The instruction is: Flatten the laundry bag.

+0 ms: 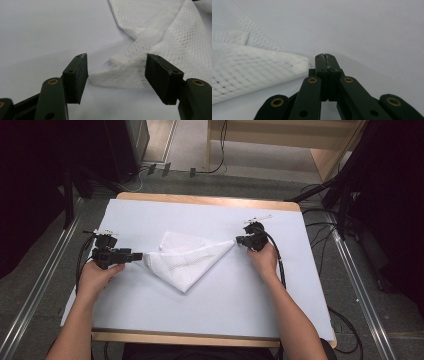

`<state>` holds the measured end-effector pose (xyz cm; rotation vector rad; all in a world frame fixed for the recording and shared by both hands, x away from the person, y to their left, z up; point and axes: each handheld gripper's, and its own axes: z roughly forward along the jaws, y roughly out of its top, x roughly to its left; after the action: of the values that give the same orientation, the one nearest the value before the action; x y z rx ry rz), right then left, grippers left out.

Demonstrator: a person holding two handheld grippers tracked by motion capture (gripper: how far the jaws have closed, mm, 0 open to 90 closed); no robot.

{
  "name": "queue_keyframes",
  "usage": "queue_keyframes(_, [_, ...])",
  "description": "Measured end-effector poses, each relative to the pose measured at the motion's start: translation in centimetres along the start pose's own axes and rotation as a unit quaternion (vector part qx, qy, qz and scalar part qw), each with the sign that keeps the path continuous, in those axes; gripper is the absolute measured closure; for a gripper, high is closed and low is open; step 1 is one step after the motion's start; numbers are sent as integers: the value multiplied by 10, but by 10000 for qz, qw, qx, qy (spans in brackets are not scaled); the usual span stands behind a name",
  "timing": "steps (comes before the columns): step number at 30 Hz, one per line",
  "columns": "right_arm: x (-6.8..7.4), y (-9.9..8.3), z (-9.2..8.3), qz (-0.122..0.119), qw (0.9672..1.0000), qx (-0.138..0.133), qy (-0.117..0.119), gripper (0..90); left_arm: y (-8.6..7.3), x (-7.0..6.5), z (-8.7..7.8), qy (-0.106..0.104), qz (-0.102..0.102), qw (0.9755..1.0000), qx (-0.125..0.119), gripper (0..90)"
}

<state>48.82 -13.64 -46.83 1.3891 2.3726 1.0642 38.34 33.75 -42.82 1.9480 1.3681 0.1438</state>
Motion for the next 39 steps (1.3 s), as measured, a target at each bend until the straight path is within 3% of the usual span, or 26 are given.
queue_keyframes(5, [-1,0,-2,-12,10000,-24,38,900,0,1,13,-82,144,9999,-23,347])
queue_keyframes(10, [1,-1,-2,-15,10000,24,52,900,-3,-2,27,-73,264,9991,325,370])
queue_keyframes(11, [0,-1,-3,-17,10000,19,63,900,-5,-4,27,4,399,9988,287,377])
queue_keyframes(13, [1,0,-4,-1,10000,22,63,900,-7,-5,26,92,524,9983,254,426])
queue_keyframes(15, [1,0,-5,6,10000,7,59,900,-8,-5,26,135,511,9983,249,465])
queue_keyframes(23, [0,0,-11,50,9999,-71,86,900,-8,-4,26,292,307,9986,324,838])
queue_keyframes(27, [0,0,-13,39,9999,-82,108,900,-4,-4,25,105,174,9991,380,889])
queue_keyframes(30, [2,1,-17,15,9999,-99,139,900,4,-13,14,-253,99,9996,46,892])
queue_keyframes(33, [4,1,-20,23,9998,-136,163,900,8,-21,8,-371,119,9992,-102,893])
queue_keyframes(39, [9,1,-31,-78,9995,-199,245,900,15,-52,-5,-641,483,9963,-315,892])
